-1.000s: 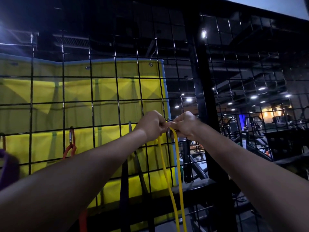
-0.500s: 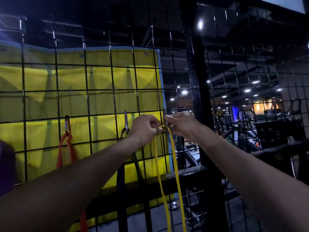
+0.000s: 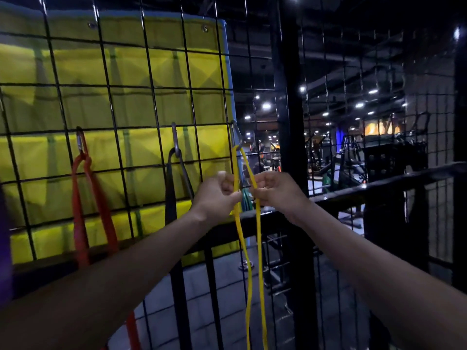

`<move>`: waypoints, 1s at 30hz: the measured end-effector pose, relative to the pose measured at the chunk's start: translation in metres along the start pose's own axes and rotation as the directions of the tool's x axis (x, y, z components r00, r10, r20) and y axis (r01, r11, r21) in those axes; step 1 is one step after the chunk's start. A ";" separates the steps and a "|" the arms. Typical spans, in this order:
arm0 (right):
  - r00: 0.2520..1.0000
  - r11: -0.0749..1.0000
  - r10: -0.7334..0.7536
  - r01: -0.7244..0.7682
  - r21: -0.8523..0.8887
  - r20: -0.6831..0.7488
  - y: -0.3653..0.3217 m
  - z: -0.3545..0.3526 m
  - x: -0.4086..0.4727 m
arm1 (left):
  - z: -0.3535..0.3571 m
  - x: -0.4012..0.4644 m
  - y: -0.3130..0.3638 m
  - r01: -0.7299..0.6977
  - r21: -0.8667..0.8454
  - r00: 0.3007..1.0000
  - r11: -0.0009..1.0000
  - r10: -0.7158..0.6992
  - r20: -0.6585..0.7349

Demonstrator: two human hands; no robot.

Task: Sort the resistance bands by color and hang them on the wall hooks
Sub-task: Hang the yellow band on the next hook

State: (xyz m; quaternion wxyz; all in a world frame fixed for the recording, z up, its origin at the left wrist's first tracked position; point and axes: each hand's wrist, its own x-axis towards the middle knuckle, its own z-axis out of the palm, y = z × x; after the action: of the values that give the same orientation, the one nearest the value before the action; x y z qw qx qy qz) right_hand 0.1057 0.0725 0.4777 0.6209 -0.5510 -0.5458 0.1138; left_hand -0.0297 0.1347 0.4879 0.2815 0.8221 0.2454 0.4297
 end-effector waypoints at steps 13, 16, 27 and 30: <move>0.990 0.915 -0.082 0.028 -0.403 -0.117 0.004 -0.027 -0.035 | 0.034 -0.046 -0.009 0.175 -0.254 0.981 0.951 -0.146 0.128; 0.997 0.876 -0.049 0.017 -0.482 -0.054 0.025 -0.014 -0.046 | 0.031 -0.059 -0.026 0.137 -0.151 0.988 0.979 -0.124 0.089; 0.997 0.857 0.024 -0.056 -0.513 -0.069 0.083 0.005 -0.094 | 0.060 -0.096 -0.067 0.066 0.122 0.994 0.990 -0.076 0.079; 0.993 0.863 0.097 -0.120 -0.490 -0.072 0.104 0.012 -0.108 | 0.071 -0.107 -0.081 0.116 0.125 0.983 0.985 -0.132 0.128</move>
State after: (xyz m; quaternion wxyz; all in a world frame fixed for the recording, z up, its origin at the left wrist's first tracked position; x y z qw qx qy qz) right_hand 0.1028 0.0371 0.3320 0.4643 -0.7236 -0.5107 -0.0071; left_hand -0.0372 0.1062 0.3393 0.2751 0.8477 0.3010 0.3393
